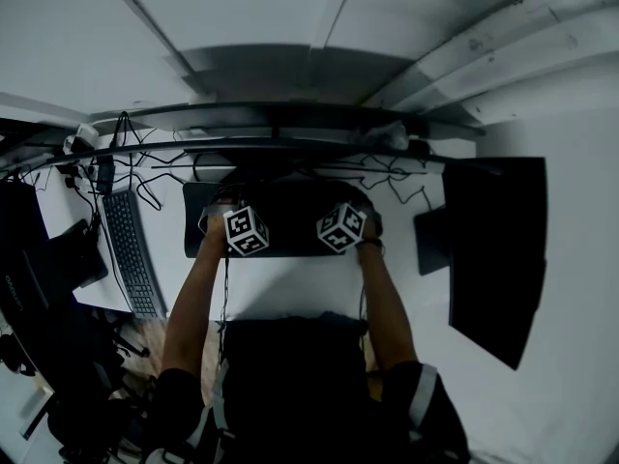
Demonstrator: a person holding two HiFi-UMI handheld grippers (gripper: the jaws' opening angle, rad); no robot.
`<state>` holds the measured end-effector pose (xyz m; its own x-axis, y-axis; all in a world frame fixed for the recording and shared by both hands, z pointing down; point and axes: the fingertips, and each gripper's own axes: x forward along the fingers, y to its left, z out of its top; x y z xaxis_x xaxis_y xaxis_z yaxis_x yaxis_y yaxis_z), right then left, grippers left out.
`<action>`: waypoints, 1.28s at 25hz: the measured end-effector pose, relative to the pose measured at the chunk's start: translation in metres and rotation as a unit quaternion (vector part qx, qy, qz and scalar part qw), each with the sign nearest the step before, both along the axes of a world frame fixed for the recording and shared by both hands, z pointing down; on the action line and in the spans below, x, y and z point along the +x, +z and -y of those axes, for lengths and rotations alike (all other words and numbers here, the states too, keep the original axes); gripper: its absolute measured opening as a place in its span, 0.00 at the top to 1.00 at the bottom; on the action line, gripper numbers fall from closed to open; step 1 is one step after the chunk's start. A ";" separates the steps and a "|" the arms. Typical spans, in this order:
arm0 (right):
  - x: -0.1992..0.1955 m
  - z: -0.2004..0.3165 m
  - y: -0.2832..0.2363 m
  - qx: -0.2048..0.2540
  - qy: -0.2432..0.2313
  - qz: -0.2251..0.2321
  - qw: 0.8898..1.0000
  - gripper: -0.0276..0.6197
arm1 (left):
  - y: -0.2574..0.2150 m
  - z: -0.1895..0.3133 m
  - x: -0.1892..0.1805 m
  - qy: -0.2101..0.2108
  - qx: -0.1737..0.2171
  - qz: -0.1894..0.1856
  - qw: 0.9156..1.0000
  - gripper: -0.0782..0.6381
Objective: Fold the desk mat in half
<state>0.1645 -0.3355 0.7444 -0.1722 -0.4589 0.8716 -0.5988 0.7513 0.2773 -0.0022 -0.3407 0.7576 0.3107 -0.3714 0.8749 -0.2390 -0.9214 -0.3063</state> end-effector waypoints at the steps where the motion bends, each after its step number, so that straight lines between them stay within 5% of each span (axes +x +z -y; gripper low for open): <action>1: 0.001 0.000 0.001 0.000 0.001 0.000 1.000 0.93 | 0.001 -0.001 0.001 0.000 -0.001 -0.003 1.000 0.84; 15: 0.004 -0.006 0.023 -0.007 0.026 0.002 1.000 0.92 | 0.011 -0.008 0.001 -0.001 0.027 0.012 1.000 0.79; 21: 0.010 0.000 0.015 0.009 0.057 0.009 0.998 0.81 | 0.008 -0.008 -0.002 -0.015 0.015 0.018 1.000 0.76; 32: 0.022 -0.007 -0.011 0.044 0.095 0.019 0.994 0.81 | -0.028 -0.011 -0.011 -0.050 0.027 -0.014 0.998 0.73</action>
<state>0.1864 -0.3290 0.7331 -0.1070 -0.5609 0.8210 -0.7384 0.5978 0.3122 -0.0137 -0.3301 0.7299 0.2933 -0.4488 0.8441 -0.3378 -0.8747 -0.3476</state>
